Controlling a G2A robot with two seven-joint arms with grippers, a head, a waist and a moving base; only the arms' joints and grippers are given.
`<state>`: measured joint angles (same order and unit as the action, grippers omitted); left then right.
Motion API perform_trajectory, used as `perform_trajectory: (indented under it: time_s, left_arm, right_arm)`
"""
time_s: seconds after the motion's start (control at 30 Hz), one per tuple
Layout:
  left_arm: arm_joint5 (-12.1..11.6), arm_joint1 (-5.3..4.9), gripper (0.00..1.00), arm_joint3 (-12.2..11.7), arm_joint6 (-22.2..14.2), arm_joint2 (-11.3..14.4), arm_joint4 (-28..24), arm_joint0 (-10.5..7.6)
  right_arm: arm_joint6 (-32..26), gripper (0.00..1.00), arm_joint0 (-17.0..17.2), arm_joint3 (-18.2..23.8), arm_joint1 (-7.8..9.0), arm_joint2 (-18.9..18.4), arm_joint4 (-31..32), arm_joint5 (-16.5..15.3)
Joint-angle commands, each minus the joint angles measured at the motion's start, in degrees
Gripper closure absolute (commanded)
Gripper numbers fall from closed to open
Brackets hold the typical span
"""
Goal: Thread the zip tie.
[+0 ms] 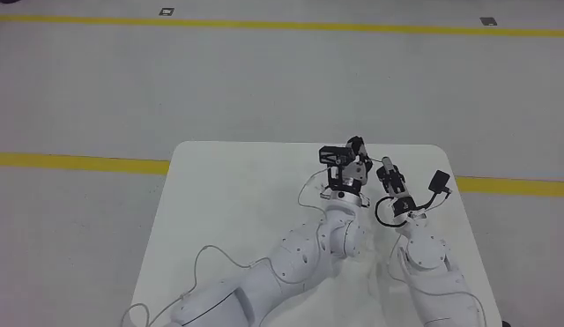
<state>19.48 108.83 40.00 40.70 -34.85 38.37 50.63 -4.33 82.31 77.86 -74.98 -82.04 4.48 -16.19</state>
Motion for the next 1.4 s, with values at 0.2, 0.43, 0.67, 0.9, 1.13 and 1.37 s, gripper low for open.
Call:
perform_trajectory:
  time_s: [0.2,0.43,0.67,0.9,1.13,1.37]
  left_arm:
    - [-3.7,-0.63,1.00,3.9,-0.4,-4.9,-6.9,0.57]
    - [-12.3,-1.49,1.00,9.4,-5.8,-10.4,-16.3,2.12]
    - [-13.6,-2.05,1.00,12.0,-11.6,-12.3,-19.0,3.44]
    - [-13.6,-2.05,1.00,12.0,-11.6,-12.3,-19.0,3.44]
    - [-12.8,-2.14,1.00,14.4,-14.0,-13.4,-21.3,4.32]
    - [-12.2,-2.04,1.00,13.8,-14.3,-13.4,-22.0,3.93]
  right_arm:
    - [2.3,0.64,0.5,0.5,-0.04,0.0,2.5,-1.0]
    - [9.8,0.64,2.0,1.7,-0.54,2.1,9.3,-1.5]
    - [11.0,0.65,2.2,1.8,-0.66,2.1,10.5,-2.4]
    - [13.3,0.67,1.6,1.6,-1.12,3.6,13.1,-0.6]
    - [13.3,0.67,0.0,0.4,-1.57,4.9,13.7,0.7]
    - [14.4,0.68,-0.3,0.4,-1.94,5.8,14.6,1.7]
